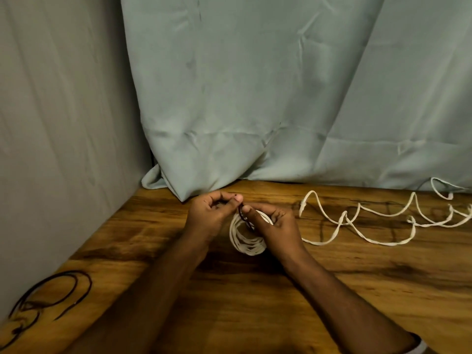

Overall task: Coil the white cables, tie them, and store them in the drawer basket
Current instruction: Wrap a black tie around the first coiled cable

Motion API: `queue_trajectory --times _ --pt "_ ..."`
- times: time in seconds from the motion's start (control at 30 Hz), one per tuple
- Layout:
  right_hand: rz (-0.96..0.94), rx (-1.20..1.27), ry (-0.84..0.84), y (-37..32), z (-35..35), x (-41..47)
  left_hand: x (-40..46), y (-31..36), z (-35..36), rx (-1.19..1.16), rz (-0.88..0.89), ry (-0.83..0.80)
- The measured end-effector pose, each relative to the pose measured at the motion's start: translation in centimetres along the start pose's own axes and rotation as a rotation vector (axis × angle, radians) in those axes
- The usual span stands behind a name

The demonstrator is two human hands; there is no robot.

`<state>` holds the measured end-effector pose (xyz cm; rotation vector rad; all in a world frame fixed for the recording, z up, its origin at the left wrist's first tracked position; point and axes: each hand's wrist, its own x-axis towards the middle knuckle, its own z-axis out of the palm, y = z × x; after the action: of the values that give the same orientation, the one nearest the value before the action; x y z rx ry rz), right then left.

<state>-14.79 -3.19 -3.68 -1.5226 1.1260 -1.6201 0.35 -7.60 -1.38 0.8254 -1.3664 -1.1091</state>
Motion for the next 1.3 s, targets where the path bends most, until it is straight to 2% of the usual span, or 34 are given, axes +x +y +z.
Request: queue_trajectory --times 0.2,0.4,0.57,0.73,1.0,1.17,1.3 --pt "0.065 0.044 0.001 0.1 0.3 0.2 0.6 1.1 -0.4 -0.093 0.246 0.147" --pt "-0.030 0.028 -0.086 -0.2 0.3 -0.2 0.4 -0.4 0.5 -0.042 0.262 0.010" --pt "-0.054 0.059 -0.067 -0.4 0.6 -0.4 0.2 -0.7 0.6 0.084 0.396 -0.032" --pt "0.025 0.087 -0.132 -0.3 0.1 -0.3 0.2 -0.6 0.7 -0.045 0.239 -0.105" --pt "0.077 0.111 -0.154 -0.6 0.5 -0.4 0.1 0.0 0.6 -0.237 0.185 0.024" --pt "0.009 0.184 -0.096 -0.6 0.7 -0.6 -0.1 -0.7 1.0 -0.170 0.190 -0.139" --pt "0.014 0.183 -0.066 -0.1 0.5 -0.5 0.0 -0.6 1.0 -0.201 0.138 -0.124"
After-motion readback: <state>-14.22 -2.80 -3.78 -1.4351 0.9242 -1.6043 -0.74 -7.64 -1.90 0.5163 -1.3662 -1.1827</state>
